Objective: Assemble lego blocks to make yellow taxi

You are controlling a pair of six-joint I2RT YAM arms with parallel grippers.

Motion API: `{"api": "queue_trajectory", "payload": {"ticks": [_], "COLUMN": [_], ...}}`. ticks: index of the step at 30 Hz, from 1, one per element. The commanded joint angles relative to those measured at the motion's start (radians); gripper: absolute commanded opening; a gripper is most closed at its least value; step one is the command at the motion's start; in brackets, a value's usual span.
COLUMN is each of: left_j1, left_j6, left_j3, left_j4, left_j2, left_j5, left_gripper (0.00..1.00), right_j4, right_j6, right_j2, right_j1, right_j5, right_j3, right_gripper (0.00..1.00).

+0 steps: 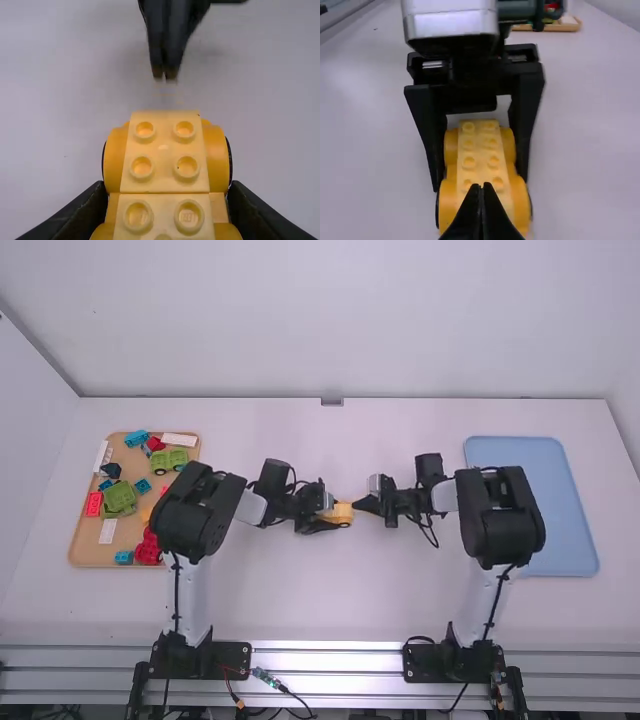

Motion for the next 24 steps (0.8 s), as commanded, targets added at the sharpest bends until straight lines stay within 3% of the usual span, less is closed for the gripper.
{"api": "queue_trajectory", "payload": {"ticks": [1,3,5,6,9,10,11,17,24], "left_j1": [-0.003,-0.003,-0.003,-0.003,-0.002,-0.002,-0.003,-0.003,-0.003], "left_j6": [0.033,0.033,0.033,0.033,0.033,0.033,0.033,0.029,0.029], "left_j3": [-0.014,-0.014,-0.014,-0.014,-0.014,-0.014,-0.014,-0.014,-0.014], "left_j4": [-0.022,-0.022,-0.022,-0.022,-0.022,-0.021,-0.021,-0.018,-0.018], "left_j2": [0.044,0.044,0.044,0.044,0.044,0.044,0.044,0.044,0.042], "left_j5": [-0.082,-0.083,-0.082,-0.082,-0.082,-0.082,-0.082,-0.082,-0.083], "left_gripper": [0.5,0.51,0.52,0.52,0.55,0.55,0.57,0.67,0.78], "right_j4": [-0.027,-0.055,-0.116,-0.119,-0.13,-0.13,-0.127,-0.127,-0.126], "right_j6": [-0.002,-0.002,0.018,0.021,0.123,0.14,0.167,0.182,0.178], "right_j2": [-0.108,-0.139,-0.2,-0.204,-0.252,-0.256,-0.263,-0.264,-0.264], "right_j1": [-0.018,-0.023,-0.021,-0.021,0.001,0.005,0.014,0.053,0.064], "right_j5": [0.003,0.039,0.132,0.138,0.274,0.296,0.341,0.401,0.403], "right_j3": [0.013,0.014,0.013,0.013,0.012,0.012,0.012,0.011,0.012], "right_gripper": [0.06,0.11,0.32,0.33,0.65,0.7,0.81,1.0,0.99]}}
